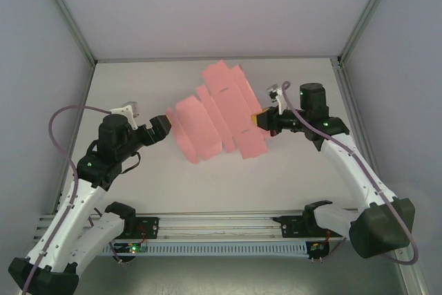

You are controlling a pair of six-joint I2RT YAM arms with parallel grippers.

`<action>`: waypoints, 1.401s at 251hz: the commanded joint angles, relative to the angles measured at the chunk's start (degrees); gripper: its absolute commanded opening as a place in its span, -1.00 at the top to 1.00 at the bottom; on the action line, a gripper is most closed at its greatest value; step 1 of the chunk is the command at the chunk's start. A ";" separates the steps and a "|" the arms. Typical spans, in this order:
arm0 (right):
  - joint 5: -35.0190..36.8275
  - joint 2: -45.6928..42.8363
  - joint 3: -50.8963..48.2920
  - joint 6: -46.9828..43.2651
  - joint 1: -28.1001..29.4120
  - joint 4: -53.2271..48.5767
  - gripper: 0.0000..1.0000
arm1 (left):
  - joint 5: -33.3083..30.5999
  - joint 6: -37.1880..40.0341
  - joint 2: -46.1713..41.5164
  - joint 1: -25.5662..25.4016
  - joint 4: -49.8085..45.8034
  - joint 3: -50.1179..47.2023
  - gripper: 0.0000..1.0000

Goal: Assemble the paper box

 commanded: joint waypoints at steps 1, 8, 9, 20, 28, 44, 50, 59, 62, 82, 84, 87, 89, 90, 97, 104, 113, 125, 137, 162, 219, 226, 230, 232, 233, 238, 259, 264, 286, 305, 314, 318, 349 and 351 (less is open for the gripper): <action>5.45 5.04 4.25 -14.45 2.73 -15.74 1.00 | -4.97 2.05 2.73 -0.45 -8.96 2.10 -1.00; 8.23 6.45 5.62 -15.22 3.15 -17.55 1.00 | -4.31 2.24 3.38 -0.45 -8.52 2.00 -1.00; 8.75 6.65 5.79 -15.30 3.21 -17.76 1.00 | -4.24 2.25 3.45 -0.46 -8.46 1.98 -1.00; 14.74 8.92 7.99 -16.39 4.24 -19.64 1.00 | -3.78 2.19 4.27 -0.44 -7.78 1.69 -1.00; 19.28 10.36 9.15 -17.28 5.21 -20.08 1.00 | -3.34 2.16 4.76 -0.48 -6.94 1.31 -1.00; 25.98 13.23 10.83 -22.05 7.52 -20.85 1.00 | -2.72 2.25 5.34 -0.37 -4.86 0.29 -1.00; 26.74 14.23 11.11 -24.76 8.25 -20.87 1.00 | -2.45 2.41 5.58 -0.36 -4.03 -0.06 -1.00; 27.03 15.65 11.34 -29.87 9.38 -21.52 1.00 | -1.88 2.91 5.86 -0.38 -2.95 -0.48 -1.00; 26.93 16.06 11.47 -31.36 9.82 -21.64 1.00 | -1.87 3.05 5.99 -0.37 -2.68 -0.62 -1.00; 28.29 18.87 11.86 -39.21 12.10 -21.23 1.00 | -1.05 4.84 6.69 -0.36 -1.72 -1.03 -1.00; 28.72 19.21 11.93 -39.44 12.31 -20.94 1.00 | -0.96 5.05 6.77 -0.59 -1.67 -1.09 -1.00; 29.50 19.72 12.07 -39.76 12.58 -20.62 1.00 | -0.87 5.33 6.81 -0.41 -1.63 -1.06 -1.00; 30.06 20.02 12.18 -39.91 12.76 -20.44 1.00 | -0.83 5.55 6.91 -0.36 -1.56 -1.14 -1.00; 30.34 20.16 12.24 -39.99 12.89 -20.35 1.00 | -0.79 5.61 6.92 -0.37 -1.51 -1.17 -1.00; 32.36 21.27 12.76 -40.85 13.64 -19.83 1.00 | -0.52 6.50 7.12 -0.38 -1.29 -1.35 -1.00; 34.10 22.49 13.35 -42.38 14.26 -19.61 1.00 | 0.09 7.42 7.29 -0.33 -0.88 -1.57 -1.00; 36.05 23.86 13.82 -44.97 15.13 -19.37 1.00 | 0.23 7.65 7.51 -0.33 0.16 -1.99 -1.00; 39.21 25.32 13.92 -46.66 16.28 -17.94 1.00 | 0.35 7.73 7.57 -0.38 2.57 -2.95 -1.00; 42.58 26.41 13.46 -48.11 17.25 -15.29 1.00 | 1.99 8.66 7.88 -0.37 6.22 -4.42 -1.00; 48.05 27.48 11.66 -51.47 18.80 -9.29 1.00 | 4.33 11.22 9.74 -0.29 12.64 -6.31 -1.00; 42.40 25.10 8.11 -56.21 19.27 -3.19 1.00 | 14.06 26.59 16.81 -0.25 26.72 -8.31 -1.00; 41.39 25.01 8.06 -56.61 19.19 -3.41 1.00 | 15.03 28.40 17.70 -0.25 27.80 -8.12 -1.00; 40.77 25.01 8.12 -57.01 19.18 -3.81 1.00 | 15.69 29.46 18.24 -0.25 28.24 -7.85 -1.00; 40.52 25.08 8.20 -57.16 19.13 -4.06 1.00 | 16.04 30.02 18.53 -0.28 28.40 -7.65 -0.99; 40.41 25.06 8.23 -57.23 19.11 -4.21 1.00 | 16.17 30.24 18.67 -0.29 28.46 -7.59 -0.98; 40.14 25.19 8.49 -57.38 19.09 -4.87 1.00 | 16.60 31.16 19.47 -0.34 28.53 -7.06 -0.95; 38.85 26.51 10.27 -58.18 18.83 -8.41 1.00 | 18.17 33.22 23.16 -0.36 24.61 -2.59 -0.81; 38.66 26.95 10.72 -58.35 18.74 -9.24 1.00 | 18.90 34.06 24.09 -0.29 24.24 -1.91 -0.78; 38.62 28.25 11.72 -58.27 18.74 -11.69 1.00 | 21.59 37.70 27.99 -0.32 25.11 -0.90 -0.72; 38.64 28.58 11.59 -58.40 18.65 -11.37 1.00 | 23.97 39.92 31.73 -0.36 23.52 1.35 -0.67; 38.85 28.60 11.45 -58.21 18.69 -10.85 1.00 | 24.81 40.22 33.48 -0.35 22.31 2.88 -0.62; 38.81 28.62 11.41 -58.06 18.65 -10.67 1.00 | 25.14 40.04 34.14 -0.36 21.80 3.61 -0.60; 38.33 28.55 11.66 -57.96 18.49 -10.33 1.00 | 30.78 40.05 38.14 -0.51 20.04 7.28 -0.51; 38.26 28.53 11.61 -57.93 18.48 -10.35 1.00 | 31.04 40.05 38.27 -0.48 20.09 7.52 -0.50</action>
